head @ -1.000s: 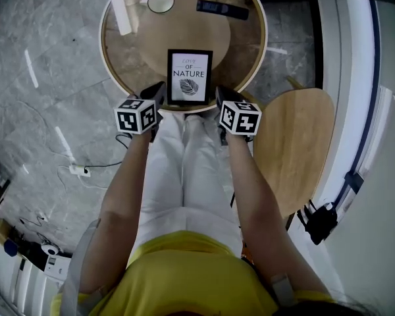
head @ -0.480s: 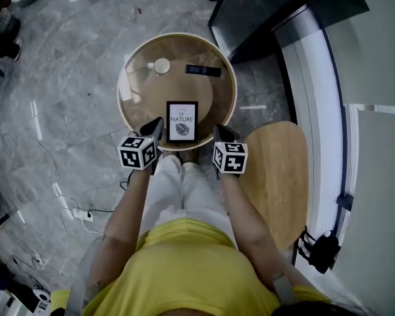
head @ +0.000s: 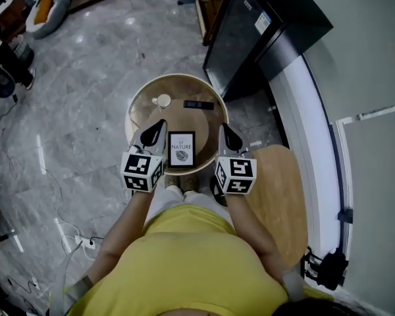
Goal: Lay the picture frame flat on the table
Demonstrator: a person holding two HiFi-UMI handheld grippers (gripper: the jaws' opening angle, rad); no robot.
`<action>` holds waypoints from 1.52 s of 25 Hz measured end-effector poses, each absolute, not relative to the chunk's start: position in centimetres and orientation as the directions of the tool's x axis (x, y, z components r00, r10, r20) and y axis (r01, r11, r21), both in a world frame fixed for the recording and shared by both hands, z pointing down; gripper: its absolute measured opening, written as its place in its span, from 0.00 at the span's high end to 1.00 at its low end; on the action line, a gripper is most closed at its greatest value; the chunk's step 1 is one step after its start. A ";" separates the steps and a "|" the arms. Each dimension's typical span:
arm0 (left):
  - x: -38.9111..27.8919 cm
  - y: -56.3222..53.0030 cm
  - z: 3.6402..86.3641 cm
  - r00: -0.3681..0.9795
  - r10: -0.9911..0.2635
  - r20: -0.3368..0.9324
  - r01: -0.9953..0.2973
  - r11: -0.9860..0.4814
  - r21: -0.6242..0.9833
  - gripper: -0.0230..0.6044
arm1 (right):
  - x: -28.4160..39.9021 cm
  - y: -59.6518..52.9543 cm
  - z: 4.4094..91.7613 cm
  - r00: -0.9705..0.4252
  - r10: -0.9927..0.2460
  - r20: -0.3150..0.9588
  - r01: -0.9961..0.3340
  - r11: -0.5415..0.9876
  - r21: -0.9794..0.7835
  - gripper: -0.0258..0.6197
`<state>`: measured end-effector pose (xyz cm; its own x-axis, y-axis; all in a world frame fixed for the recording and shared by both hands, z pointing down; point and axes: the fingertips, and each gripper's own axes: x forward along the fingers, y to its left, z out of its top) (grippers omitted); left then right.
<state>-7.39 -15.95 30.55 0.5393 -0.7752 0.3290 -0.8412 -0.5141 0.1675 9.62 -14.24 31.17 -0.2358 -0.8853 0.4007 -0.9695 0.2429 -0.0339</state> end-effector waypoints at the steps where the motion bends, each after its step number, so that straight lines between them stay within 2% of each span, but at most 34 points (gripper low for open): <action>1: -7.3 -15.9 28.8 0.532 -0.791 0.301 -0.846 -0.511 0.151 0.97 | 9.5 -14.2 29.4 -0.234 -0.900 0.369 -0.970 0.240 -0.029 0.96; 8: -6.9 -14.8 20.2 0.490 -0.856 0.164 -0.872 -0.482 0.085 0.97 | 9.1 -13.2 20.4 -0.240 -0.950 0.199 -0.969 0.248 0.012 0.96; 15: -6.1 -14.2 16.3 0.486 -0.870 0.089 -0.874 -0.483 0.055 0.97 | 8.9 -12.7 16.0 -0.264 -0.960 0.095 -0.961 0.270 0.063 0.96; 38: -4.0 -14.9 16.5 0.485 -0.869 0.102 -0.874 -0.484 0.039 0.97 | 9.9 -13.4 16.5 -0.314 -0.945 0.093 -0.941 0.323 0.098 0.96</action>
